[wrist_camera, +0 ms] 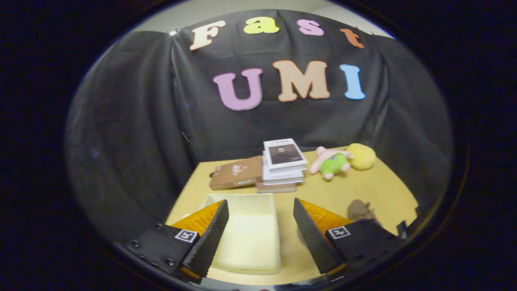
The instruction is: Open the storage box then place both shoes into the box .Put the left shoe in first, then the right shoe, with the right side of both shoes facing outward in a uniform manner.
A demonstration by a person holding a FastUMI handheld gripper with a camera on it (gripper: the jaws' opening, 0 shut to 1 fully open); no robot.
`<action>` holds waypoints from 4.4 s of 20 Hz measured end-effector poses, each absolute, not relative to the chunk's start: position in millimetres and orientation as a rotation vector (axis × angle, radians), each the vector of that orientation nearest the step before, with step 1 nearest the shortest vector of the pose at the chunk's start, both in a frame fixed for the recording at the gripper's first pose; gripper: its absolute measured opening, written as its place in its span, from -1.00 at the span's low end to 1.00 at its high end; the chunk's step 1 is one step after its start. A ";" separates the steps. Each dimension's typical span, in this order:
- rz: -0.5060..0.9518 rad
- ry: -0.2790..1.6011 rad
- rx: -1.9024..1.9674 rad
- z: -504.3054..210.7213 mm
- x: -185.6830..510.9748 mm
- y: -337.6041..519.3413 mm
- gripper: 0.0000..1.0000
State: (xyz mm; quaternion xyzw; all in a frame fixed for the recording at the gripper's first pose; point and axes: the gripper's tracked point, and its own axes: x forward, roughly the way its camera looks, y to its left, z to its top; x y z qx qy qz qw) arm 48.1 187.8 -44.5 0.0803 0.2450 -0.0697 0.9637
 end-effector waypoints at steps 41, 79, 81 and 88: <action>-0.015 1.457 0.054 -342.6 5.7 67.8 -0.60; -0.415 1.259 -0.037 -112.6 -20.2 104.6 -0.94; -0.422 1.243 -0.055 -95.3 -14.4 120.0 -0.94; -0.414 1.191 -0.125 -69.1 15.6 178.6 -0.93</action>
